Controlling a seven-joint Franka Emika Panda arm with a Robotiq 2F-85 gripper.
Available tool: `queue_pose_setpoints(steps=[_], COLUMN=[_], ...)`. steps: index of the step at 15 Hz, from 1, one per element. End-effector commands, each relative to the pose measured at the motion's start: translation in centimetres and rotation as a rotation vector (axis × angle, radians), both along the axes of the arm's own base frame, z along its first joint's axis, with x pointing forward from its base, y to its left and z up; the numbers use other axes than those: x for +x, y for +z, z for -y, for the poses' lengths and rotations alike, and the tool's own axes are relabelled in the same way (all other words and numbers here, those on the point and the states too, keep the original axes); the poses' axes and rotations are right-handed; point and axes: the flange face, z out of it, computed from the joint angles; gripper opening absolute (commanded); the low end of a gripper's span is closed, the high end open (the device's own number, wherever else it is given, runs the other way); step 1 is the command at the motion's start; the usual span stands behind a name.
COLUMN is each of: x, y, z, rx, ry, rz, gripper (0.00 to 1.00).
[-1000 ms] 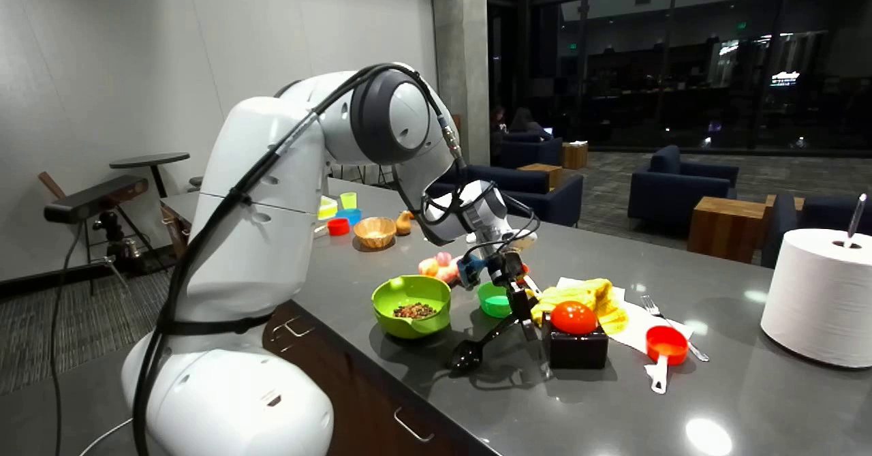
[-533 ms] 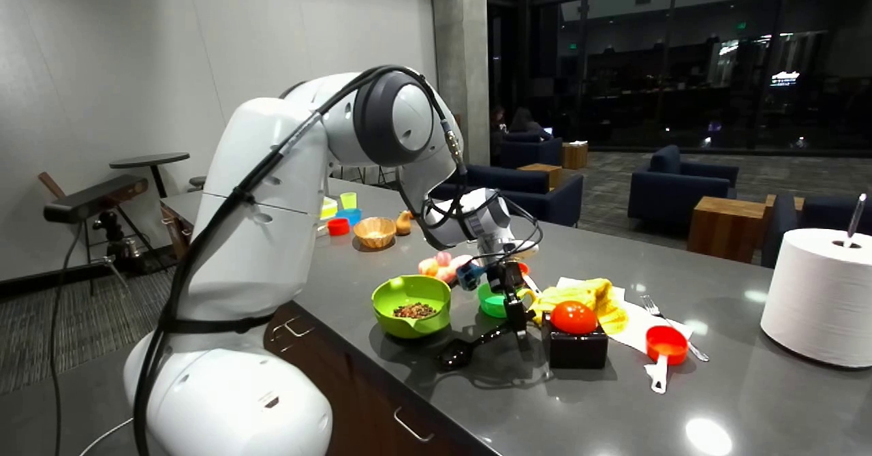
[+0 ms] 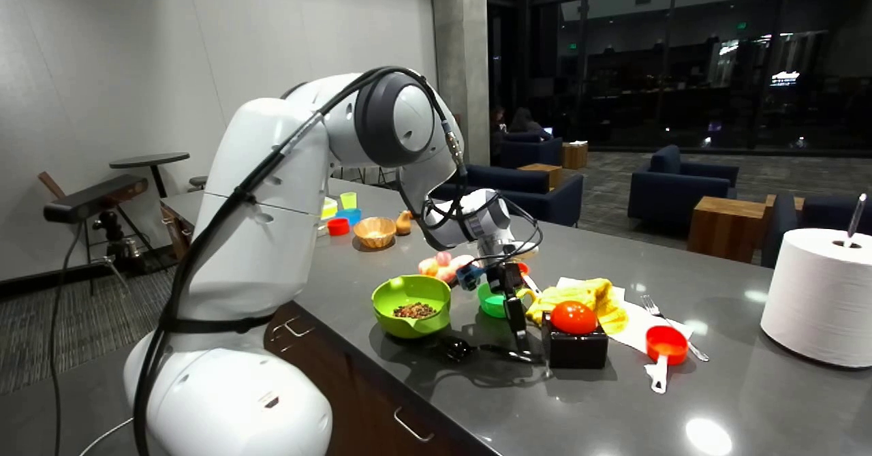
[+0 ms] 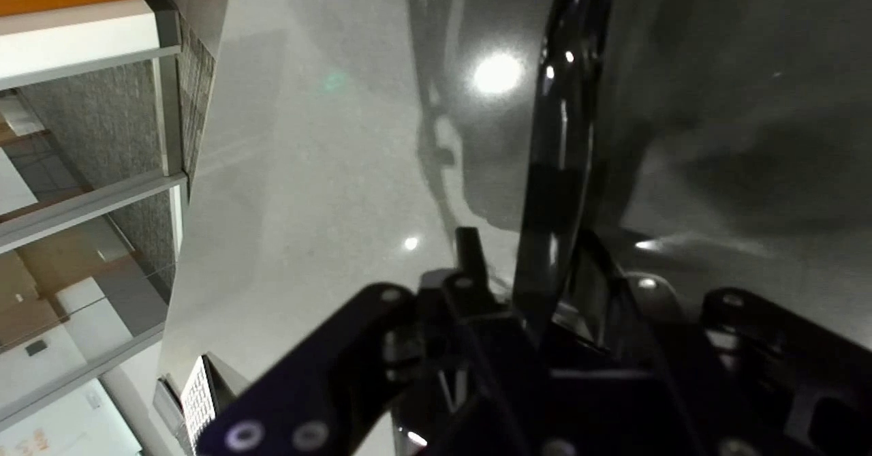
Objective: Move the fork
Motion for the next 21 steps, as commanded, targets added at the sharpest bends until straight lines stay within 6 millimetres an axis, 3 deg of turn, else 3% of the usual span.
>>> queue_pose_setpoints(steps=[1, 5, 11, 21], x=[0.0, 0.5, 1.8, 5.4], y=[0.2, 0.1, 1.0, 4.3], z=[-0.1, -0.5, -0.8, -2.0], rx=[0.035, 0.064, 0.155, 0.432], ry=[-0.003, 0.011, 0.015, 0.037], rz=[0.021, 0.067, 0.216, 0.565], gripper=[0.71, 0.99, 1.00, 1.00])
